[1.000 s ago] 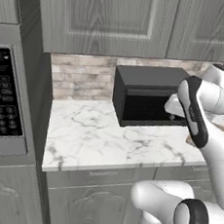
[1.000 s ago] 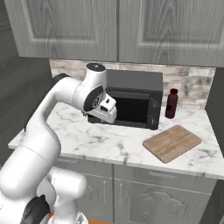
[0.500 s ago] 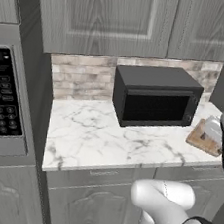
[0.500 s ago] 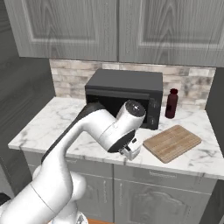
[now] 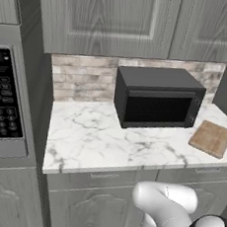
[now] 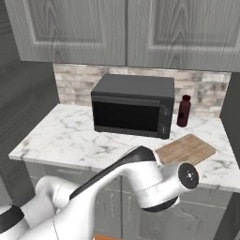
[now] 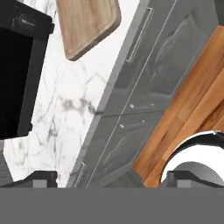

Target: Open the drawer on the right and place the cutting tools on the cutting board.

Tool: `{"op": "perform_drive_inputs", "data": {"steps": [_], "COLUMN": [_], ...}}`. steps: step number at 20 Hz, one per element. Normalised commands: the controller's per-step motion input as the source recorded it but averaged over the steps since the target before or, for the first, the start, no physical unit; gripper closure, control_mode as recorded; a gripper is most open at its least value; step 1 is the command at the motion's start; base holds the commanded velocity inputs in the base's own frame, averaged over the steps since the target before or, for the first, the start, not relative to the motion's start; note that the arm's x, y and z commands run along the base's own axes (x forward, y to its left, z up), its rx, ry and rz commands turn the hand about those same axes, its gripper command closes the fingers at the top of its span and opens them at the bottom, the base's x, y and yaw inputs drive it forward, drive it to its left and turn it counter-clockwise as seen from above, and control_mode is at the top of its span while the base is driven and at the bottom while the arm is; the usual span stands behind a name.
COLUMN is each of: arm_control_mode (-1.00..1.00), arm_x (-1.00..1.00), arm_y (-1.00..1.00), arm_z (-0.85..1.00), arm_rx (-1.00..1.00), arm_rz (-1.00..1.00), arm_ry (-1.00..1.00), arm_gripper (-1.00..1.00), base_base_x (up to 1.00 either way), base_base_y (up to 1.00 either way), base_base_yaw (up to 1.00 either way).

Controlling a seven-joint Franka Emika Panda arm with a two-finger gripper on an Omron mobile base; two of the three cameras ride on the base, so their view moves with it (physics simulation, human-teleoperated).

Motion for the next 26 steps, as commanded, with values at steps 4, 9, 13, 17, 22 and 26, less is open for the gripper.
{"op": "perform_drive_inputs", "data": {"steps": [4, 9, 13, 17, 22, 26], "arm_control_mode": [-1.0, -1.0, -1.0, -1.0, -1.0, -1.0], "arm_x": [-0.28, -0.01, 0.21, 0.11, 0.09, 0.19], "arm_y": [-0.87, -0.36, 0.0, 0.0, 0.01, 0.0], "arm_z": [-0.29, -0.3, -0.22, -0.45, -0.65, -0.45], "arm_rx": [0.34, 0.18, 0.0, -0.01, -0.09, -0.02], "arm_rz": [-0.32, -0.16, 0.0, 0.0, 0.0, 0.0], "arm_ry": [-0.06, -0.05, -0.04, -0.12, -0.15, -0.14], "arm_gripper": [-1.0, -1.0, -1.0, -1.0, -1.0, -1.0], "base_base_x": [0.0, 0.0, 0.0, 0.0, 0.0, 0.0], "base_base_y": [0.0, 0.0, 0.0, 0.0, 0.0, 0.0], "base_base_yaw": [0.0, 0.0, 0.0, 0.0, 0.0, 0.0]}}
